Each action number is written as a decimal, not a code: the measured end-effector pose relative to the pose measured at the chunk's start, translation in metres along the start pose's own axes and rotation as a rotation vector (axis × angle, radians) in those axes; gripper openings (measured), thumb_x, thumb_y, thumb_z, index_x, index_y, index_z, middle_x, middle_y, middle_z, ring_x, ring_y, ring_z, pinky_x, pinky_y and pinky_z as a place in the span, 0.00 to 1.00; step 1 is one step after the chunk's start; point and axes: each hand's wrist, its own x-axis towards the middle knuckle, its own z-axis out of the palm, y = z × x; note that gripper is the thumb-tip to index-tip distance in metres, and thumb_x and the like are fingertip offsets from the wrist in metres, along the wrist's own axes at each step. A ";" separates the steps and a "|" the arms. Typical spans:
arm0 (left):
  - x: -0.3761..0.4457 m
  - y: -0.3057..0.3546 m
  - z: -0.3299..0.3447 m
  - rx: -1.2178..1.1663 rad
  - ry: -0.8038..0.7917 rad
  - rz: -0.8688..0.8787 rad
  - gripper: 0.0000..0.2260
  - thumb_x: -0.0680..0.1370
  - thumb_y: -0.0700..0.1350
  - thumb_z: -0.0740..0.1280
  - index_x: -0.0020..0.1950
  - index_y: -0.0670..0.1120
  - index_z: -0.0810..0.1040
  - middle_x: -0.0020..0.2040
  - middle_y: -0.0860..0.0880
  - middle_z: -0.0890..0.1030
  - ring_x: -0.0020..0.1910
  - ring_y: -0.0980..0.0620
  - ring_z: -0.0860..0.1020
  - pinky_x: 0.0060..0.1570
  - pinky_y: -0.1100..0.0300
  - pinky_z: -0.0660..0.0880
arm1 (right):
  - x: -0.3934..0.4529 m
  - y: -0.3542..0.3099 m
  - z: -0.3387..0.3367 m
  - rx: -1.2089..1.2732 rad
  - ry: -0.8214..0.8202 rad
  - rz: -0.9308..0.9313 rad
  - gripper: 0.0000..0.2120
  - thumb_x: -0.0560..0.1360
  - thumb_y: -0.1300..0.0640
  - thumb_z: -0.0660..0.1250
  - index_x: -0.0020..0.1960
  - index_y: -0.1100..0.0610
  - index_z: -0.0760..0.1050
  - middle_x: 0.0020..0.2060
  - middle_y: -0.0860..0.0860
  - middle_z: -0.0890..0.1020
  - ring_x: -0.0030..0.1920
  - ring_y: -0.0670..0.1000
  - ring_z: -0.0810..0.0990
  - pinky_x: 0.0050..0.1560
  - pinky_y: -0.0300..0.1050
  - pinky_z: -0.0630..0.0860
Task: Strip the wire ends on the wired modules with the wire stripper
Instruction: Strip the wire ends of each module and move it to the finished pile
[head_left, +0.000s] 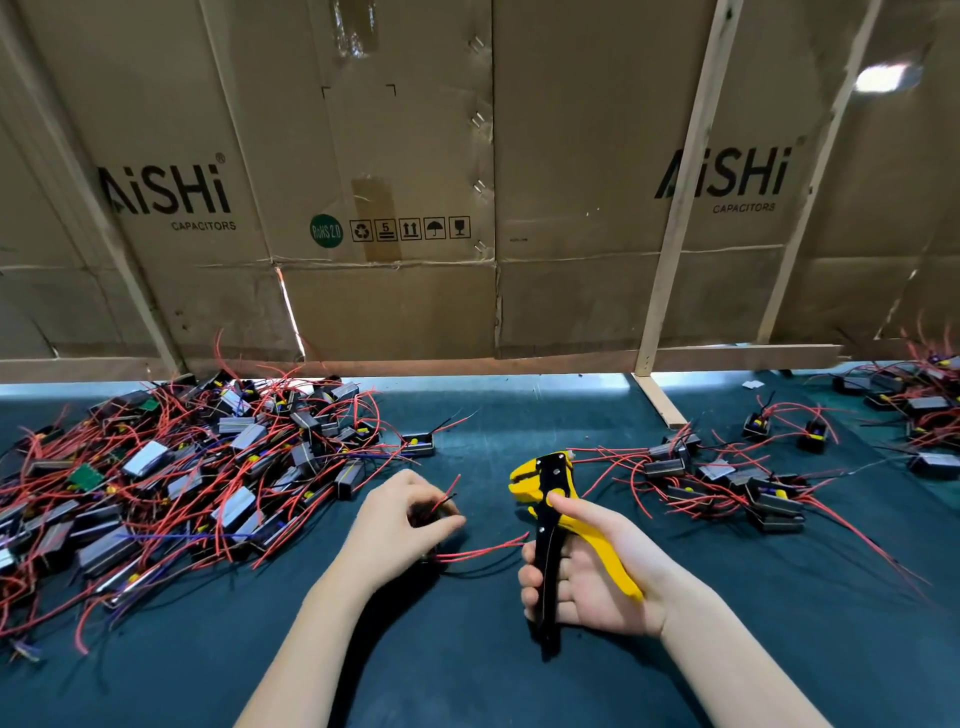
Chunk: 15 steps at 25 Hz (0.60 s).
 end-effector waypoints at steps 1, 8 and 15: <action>0.000 -0.001 -0.002 0.098 0.008 -0.023 0.03 0.74 0.49 0.73 0.42 0.52 0.84 0.39 0.53 0.77 0.40 0.54 0.75 0.44 0.61 0.70 | 0.001 0.000 0.000 0.029 0.015 0.008 0.23 0.70 0.42 0.68 0.44 0.64 0.75 0.39 0.61 0.77 0.40 0.61 0.79 0.49 0.54 0.76; 0.026 0.069 -0.011 -0.345 0.265 -0.127 0.08 0.77 0.38 0.68 0.38 0.42 0.82 0.30 0.51 0.81 0.25 0.53 0.81 0.31 0.64 0.77 | 0.007 -0.003 -0.001 0.142 0.051 0.038 0.21 0.70 0.47 0.67 0.47 0.66 0.74 0.39 0.62 0.78 0.38 0.61 0.81 0.49 0.56 0.77; 0.039 0.120 0.026 -0.507 -0.311 0.105 0.27 0.75 0.47 0.73 0.72 0.50 0.69 0.62 0.55 0.79 0.57 0.60 0.79 0.59 0.64 0.74 | 0.005 -0.002 -0.003 0.247 0.036 0.036 0.19 0.72 0.49 0.66 0.45 0.67 0.73 0.38 0.63 0.77 0.37 0.61 0.79 0.49 0.57 0.74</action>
